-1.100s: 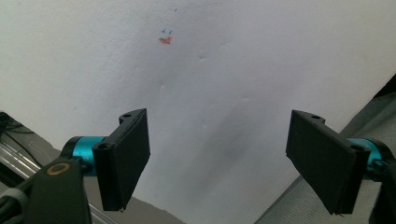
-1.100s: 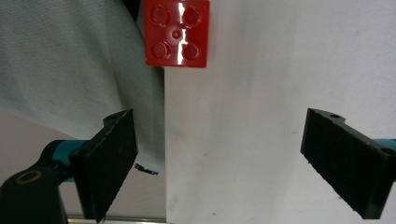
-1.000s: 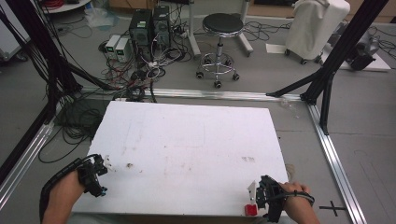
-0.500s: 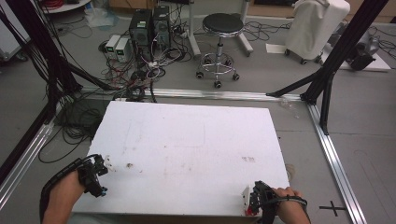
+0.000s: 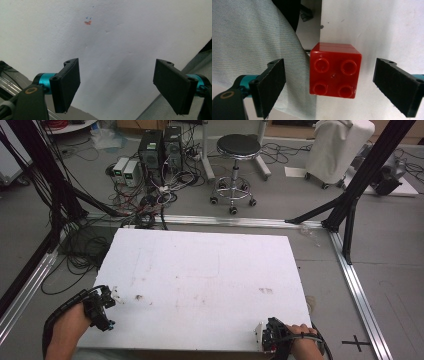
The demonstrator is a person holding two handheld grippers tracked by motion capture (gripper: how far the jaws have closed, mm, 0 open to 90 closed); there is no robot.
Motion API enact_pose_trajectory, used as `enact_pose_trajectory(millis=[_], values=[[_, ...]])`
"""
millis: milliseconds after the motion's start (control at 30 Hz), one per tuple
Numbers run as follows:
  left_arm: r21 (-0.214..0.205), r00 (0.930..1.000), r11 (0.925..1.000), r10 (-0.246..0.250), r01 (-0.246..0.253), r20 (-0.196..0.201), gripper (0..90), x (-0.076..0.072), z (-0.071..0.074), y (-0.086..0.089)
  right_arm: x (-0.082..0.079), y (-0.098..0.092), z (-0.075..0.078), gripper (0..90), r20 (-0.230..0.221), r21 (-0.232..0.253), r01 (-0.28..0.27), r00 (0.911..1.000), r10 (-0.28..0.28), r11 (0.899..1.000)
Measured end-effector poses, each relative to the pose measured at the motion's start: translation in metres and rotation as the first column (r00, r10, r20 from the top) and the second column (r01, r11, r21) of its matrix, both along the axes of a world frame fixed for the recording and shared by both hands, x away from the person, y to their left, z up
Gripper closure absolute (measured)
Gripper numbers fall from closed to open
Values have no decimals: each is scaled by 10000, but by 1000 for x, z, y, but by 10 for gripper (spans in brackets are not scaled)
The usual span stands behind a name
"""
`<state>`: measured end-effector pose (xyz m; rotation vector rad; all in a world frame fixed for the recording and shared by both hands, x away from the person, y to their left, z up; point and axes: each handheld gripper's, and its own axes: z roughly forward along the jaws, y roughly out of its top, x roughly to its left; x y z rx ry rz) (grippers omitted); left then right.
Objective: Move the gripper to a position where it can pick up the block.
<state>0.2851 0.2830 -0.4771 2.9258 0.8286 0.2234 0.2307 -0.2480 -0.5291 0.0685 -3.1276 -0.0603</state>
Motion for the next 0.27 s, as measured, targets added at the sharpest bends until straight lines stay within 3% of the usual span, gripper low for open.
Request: enact_pose_trajectory(millis=[267], values=[[-37,10000,10000,-19,19,47,220,0,0,-1,-1,0,1,104,37,63,90,10000,-90,9999]])
